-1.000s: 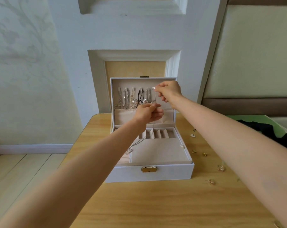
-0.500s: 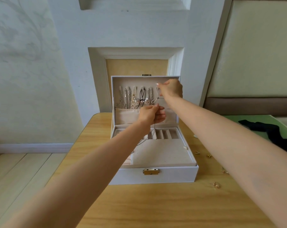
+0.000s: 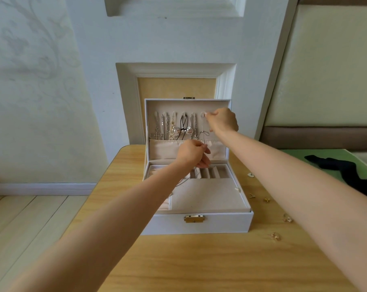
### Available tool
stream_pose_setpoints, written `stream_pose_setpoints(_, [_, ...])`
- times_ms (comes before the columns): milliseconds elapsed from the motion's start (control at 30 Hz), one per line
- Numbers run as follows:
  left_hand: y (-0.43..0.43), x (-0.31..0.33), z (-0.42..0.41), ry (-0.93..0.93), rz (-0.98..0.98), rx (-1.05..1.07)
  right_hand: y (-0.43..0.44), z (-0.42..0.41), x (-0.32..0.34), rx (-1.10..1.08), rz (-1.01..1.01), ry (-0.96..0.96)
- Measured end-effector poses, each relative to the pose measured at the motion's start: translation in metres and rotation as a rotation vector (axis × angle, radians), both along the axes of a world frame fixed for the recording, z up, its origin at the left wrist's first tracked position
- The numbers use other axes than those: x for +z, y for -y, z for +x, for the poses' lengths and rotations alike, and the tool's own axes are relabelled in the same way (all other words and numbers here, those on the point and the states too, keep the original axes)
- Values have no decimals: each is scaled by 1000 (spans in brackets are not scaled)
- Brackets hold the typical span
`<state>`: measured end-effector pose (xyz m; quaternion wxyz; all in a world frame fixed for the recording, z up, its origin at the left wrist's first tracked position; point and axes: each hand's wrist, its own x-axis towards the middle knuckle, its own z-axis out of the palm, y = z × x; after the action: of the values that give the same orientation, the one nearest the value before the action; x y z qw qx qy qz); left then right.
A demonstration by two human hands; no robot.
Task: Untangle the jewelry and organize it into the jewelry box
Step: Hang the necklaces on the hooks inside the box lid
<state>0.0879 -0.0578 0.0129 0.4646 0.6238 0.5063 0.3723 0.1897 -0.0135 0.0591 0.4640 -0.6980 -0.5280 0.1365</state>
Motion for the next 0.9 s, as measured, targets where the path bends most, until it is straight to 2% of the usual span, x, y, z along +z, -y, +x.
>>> stream_pose_setpoints(100, [2,1,-4,-150,106,13,16,-1,-13,55,-3,-69])
stream_pose_setpoints(267, [23,-6,-5,-495,392,-75,51,-2,-38,213,-179,-81])
stream_pose_setpoints(433, [35,-2,-16,-498,447,-105,63,10,-44,238,-287,-127])
stream_pose_setpoints(533, [33,1,-26,-604,465,-121,80,16,-48,259,-273,-198])
stream_pose_setpoints(633, [28,-2,-30,-723,477,-109,90,21,-57,252,-205,-53])
stream_pose_setpoints(733, [20,-7,-25,-798,597,-59,98,22,-62,234,-137,115])
stream_pose_setpoints(800, [14,-8,-21,-855,672,-33,101,22,-62,241,-107,163])
stream_pose_setpoints(900, [4,-13,-17,-943,618,16,104,26,-52,318,-158,156])
